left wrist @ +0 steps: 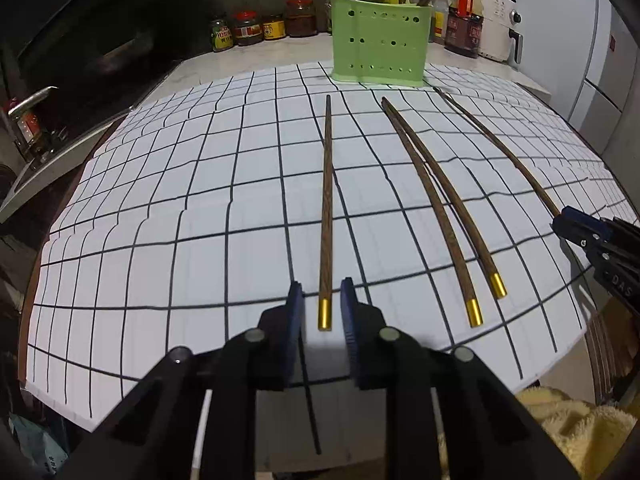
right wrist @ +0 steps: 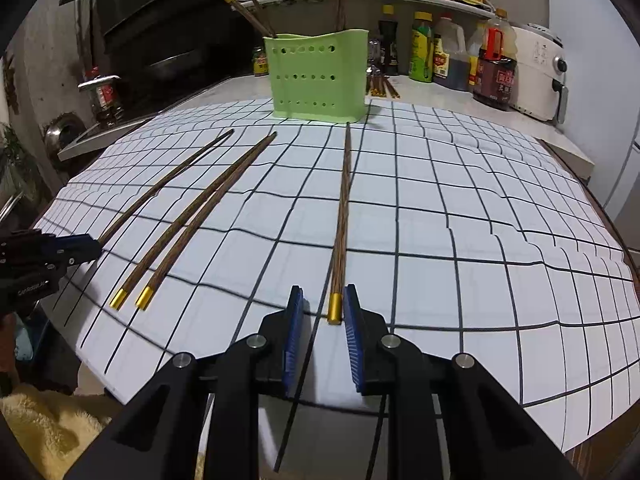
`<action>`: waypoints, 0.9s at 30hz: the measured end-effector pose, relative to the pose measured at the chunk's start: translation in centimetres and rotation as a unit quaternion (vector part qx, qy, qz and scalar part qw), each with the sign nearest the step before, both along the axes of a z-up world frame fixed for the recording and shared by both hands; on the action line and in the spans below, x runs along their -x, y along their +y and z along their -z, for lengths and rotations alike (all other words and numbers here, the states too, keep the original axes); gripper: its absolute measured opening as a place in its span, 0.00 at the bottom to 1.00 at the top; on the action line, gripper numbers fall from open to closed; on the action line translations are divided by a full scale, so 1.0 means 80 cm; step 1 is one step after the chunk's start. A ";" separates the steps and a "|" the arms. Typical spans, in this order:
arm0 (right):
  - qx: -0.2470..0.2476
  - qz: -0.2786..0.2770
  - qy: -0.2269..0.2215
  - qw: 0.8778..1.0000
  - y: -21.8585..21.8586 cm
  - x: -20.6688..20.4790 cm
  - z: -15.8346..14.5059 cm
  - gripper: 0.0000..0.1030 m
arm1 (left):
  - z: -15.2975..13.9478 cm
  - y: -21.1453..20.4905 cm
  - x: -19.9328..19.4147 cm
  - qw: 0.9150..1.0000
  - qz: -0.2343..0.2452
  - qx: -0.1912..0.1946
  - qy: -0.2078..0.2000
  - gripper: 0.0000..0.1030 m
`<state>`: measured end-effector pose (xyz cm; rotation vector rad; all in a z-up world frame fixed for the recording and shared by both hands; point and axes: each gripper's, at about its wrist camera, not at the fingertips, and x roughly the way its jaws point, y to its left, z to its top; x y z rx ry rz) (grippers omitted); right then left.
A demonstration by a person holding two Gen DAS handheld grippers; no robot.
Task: Organize utensils
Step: 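Close the right tool on a chopstick while the left tool grasps another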
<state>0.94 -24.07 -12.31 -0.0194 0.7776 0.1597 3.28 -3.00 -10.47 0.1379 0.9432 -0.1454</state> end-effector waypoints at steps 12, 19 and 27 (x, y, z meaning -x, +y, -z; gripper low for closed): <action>0.010 0.033 -0.008 0.999 0.003 -0.021 0.001 0.07 | 0.001 -0.002 -0.018 1.000 -0.006 0.002 -0.028 0.07; -0.020 0.032 -0.027 0.999 -0.014 -0.009 -0.037 0.07 | -0.048 0.020 -0.012 0.996 -0.012 0.030 -0.086 0.07; -0.033 0.022 -0.114 0.993 -0.020 0.015 -0.135 0.07 | -0.142 0.036 0.004 0.979 -0.004 0.066 -0.191 0.07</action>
